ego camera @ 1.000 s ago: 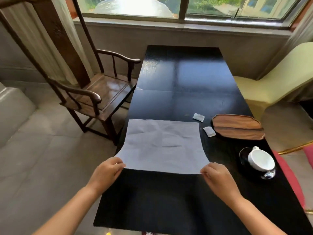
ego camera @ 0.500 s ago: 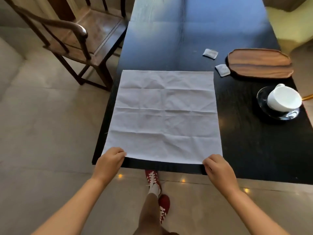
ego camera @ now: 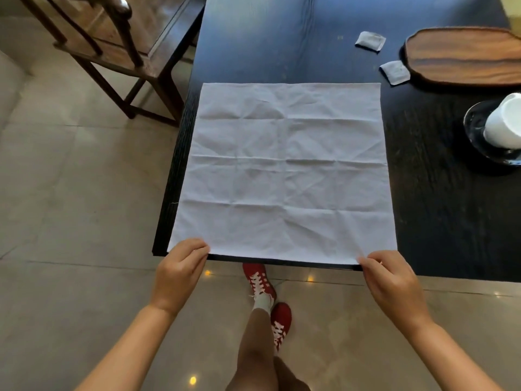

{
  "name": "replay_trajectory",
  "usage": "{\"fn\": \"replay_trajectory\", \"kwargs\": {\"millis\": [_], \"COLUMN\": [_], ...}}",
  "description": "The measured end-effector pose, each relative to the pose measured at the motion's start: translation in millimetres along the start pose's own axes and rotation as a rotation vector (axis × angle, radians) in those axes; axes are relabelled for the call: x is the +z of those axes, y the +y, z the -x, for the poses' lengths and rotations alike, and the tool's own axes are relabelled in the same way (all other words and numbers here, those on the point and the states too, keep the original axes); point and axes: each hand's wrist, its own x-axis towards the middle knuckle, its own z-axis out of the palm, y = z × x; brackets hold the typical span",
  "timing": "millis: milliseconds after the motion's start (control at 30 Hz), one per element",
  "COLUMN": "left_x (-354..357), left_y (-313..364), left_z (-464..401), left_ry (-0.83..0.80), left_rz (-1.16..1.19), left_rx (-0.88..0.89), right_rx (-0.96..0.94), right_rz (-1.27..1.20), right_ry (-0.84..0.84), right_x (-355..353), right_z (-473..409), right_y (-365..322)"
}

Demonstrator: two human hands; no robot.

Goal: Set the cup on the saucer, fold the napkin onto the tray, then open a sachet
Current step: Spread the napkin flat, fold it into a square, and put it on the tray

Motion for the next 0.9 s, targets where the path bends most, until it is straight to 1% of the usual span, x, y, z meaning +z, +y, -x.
{"fn": "replay_trajectory", "kwargs": {"millis": [100, 200, 267, 333, 367, 467, 533, 633, 733, 800, 900], "left_x": [-0.4, -5.0, -7.3, -2.0, 4.4, 34.5, 56.6, 72.1, 66.2, 57.3, 46.7], "left_y": [1.2, 6.4, 17.6, 38.6, 51.5, 87.9, 97.8, 86.7, 62.1, 44.9, 19.6], "left_z": [2.7, 1.4, -4.4, -18.8, -29.1, -62.3, -77.9, -85.2, -81.7, -80.1, -79.1], "left_ry": [-0.002, -0.016, 0.024, 0.034, -0.005, -0.227, -0.341, -0.448, -0.465, -0.453, -0.438], "left_rz": [-0.005, 0.02, 0.043, 0.045, 0.03, -0.076, -0.167, -0.228, -0.223, -0.231, -0.245], "left_rx": [0.005, -0.006, -0.045, -0.046, -0.03, -0.01, 0.016, 0.047, 0.058, 0.01, -0.078], "right_rx": [0.059, 0.171, 0.247, 0.267, 0.272, 0.313, 0.328, 0.265, 0.163, 0.191, 0.304], "right_rz": [-0.029, -0.019, -0.006, 0.002, 0.006, 0.036, 0.083, 0.146, 0.168, 0.198, 0.253], "right_ry": [-0.022, -0.011, 0.035, 0.03, -0.007, -0.154, -0.222, -0.325, -0.384, -0.392, -0.399], "right_x": [-3.0, -6.5, -3.1, 5.2, 11.8, 37.6, 55.7, 69.7, 59.8, 46.8, 27.0], "right_z": [1.2, -7.0, -14.8, -26.5, -33.4, -58.4, -74.7, -87.1, -78.3, -69.1, -60.5], "right_y": [-5.9, -21.0, -37.0, -57.9, -69.1, -99.0, -107.8, -97.5, -66.7, -38.5, 1.1]}}
